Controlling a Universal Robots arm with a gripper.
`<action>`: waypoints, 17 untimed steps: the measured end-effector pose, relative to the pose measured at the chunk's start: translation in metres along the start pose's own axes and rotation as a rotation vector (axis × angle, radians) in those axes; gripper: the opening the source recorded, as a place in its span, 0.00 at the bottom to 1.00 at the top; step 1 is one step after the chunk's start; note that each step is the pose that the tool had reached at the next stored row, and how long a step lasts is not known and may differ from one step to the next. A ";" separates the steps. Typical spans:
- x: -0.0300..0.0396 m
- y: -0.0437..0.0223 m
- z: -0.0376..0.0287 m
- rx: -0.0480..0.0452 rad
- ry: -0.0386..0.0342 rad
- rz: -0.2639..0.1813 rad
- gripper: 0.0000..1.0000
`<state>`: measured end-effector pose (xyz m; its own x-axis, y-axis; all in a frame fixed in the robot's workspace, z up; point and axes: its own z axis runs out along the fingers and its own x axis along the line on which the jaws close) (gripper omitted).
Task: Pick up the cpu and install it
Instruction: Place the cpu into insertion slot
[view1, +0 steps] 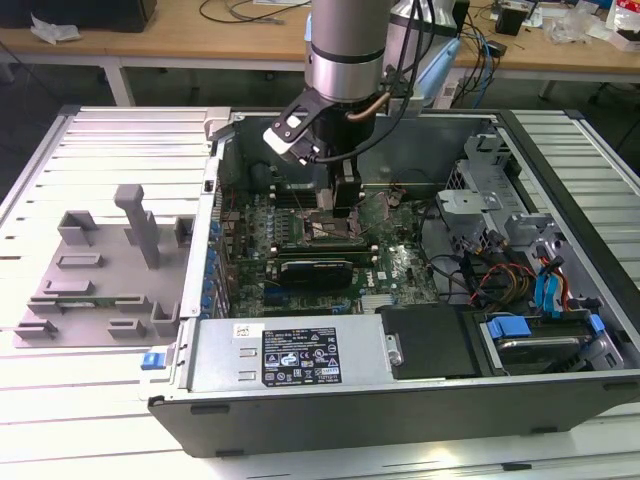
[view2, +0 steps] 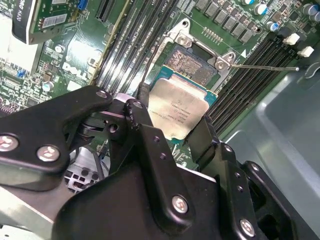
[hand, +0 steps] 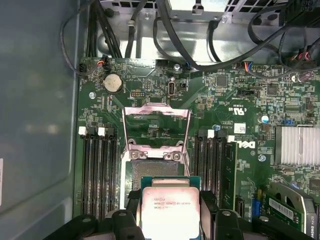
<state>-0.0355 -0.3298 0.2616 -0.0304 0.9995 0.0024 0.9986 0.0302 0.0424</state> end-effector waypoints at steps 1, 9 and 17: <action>0.0000 0.0000 0.0003 0.0000 0.0000 0.000 0.55; 0.0001 -0.0001 0.0013 0.0000 0.0000 0.000 0.55; 0.0012 -0.0005 0.0113 0.0000 0.0000 0.000 0.55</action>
<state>-0.0355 -0.3285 0.2503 -0.0303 0.9995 0.0024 0.9986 0.0302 0.0424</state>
